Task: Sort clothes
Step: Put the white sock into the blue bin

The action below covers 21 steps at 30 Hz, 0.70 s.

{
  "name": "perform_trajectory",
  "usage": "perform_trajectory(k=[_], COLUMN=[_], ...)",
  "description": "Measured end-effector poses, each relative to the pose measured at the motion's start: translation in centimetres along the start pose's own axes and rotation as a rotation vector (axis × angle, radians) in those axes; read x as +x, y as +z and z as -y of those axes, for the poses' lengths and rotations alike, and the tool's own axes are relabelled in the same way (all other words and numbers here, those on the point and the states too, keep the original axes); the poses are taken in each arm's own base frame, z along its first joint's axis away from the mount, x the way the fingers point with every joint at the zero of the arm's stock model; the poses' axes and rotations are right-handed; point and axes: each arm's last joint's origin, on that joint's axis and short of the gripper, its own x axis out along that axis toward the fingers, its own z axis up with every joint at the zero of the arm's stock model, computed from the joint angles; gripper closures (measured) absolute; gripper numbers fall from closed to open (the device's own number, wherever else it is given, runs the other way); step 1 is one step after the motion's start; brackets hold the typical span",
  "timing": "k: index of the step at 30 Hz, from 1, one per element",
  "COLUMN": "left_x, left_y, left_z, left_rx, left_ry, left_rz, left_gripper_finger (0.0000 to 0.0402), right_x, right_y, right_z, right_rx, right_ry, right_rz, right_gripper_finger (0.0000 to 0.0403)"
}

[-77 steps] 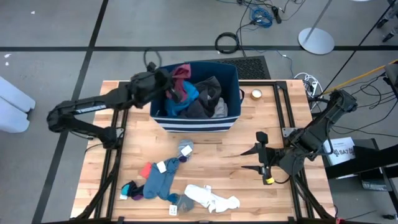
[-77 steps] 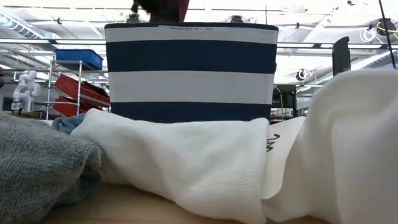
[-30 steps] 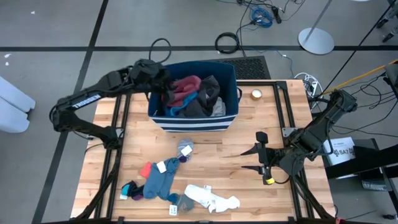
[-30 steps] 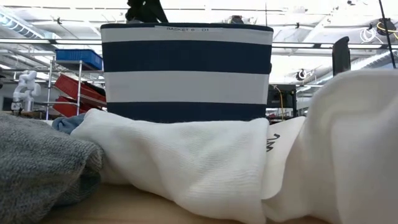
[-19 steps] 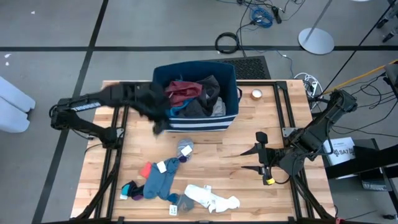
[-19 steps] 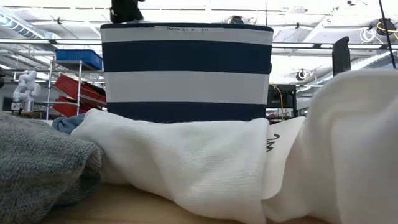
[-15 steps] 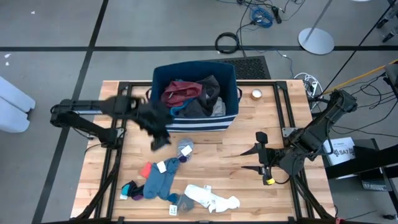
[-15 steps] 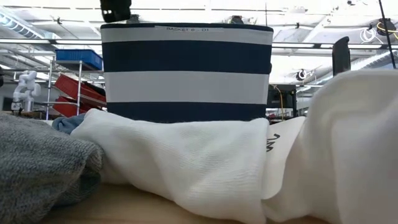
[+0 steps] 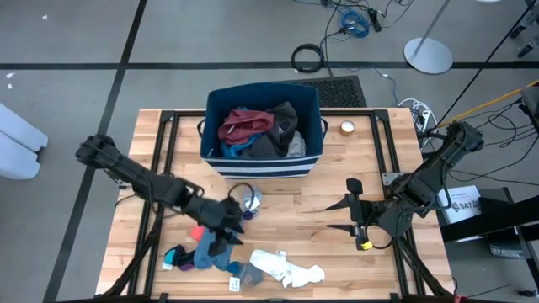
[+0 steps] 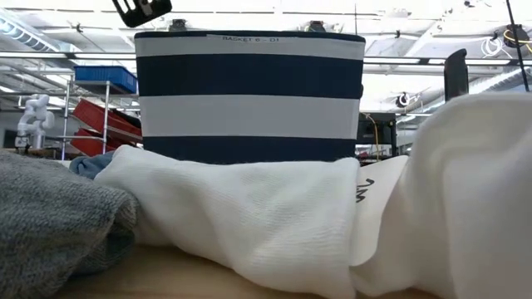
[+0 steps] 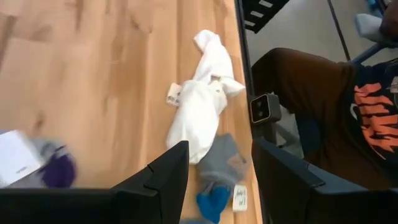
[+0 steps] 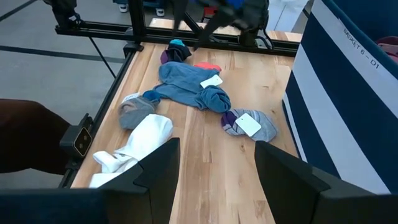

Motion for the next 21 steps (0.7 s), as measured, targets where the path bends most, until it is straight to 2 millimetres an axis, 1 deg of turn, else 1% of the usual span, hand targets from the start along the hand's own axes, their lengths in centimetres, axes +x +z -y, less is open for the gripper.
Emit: perform_trajectory(k=[2, 5, 8, 11, 17, 21], left_x=[1.5, 4.2, 7.2, 9.6, 13.2, 14.7], left_y=[-0.3, -0.7, -1.5, -2.1, -2.8, -3.0], left_z=[0.5, 0.8, 0.7, 0.3, -0.3, -0.5], left_rx=[0.019, 0.107, 0.187, 0.212, 0.297, 0.351], left_ry=[0.005, 0.035, 0.051, 0.066, 0.102, 0.11], left_rz=[0.009, 0.024, -0.006, -0.035, -0.081, -0.109], left_gripper_finger=[0.0217, 0.0217, 0.0217, 0.0217, 0.0217, 0.0217], right_x=[0.0, 0.0, 0.0, 0.0, 0.0, 0.0], right_y=[0.0, 0.0, 0.0, 0.0, 0.0, 0.0], right_z=[0.0, 0.0, 0.0, 0.0, 0.0, 0.0], right_rx=[0.003, 0.003, 0.018, 0.022, 0.021, 0.021], right_ry=[0.0, 0.0, 0.0, 0.0, 0.0, 0.0], right_rz=[0.0, 0.0, 0.0, 0.0, -0.001, -0.001], right_gripper_finger=[0.0206, 0.0206, 0.0206, 0.0206, 0.0206, 0.0206])
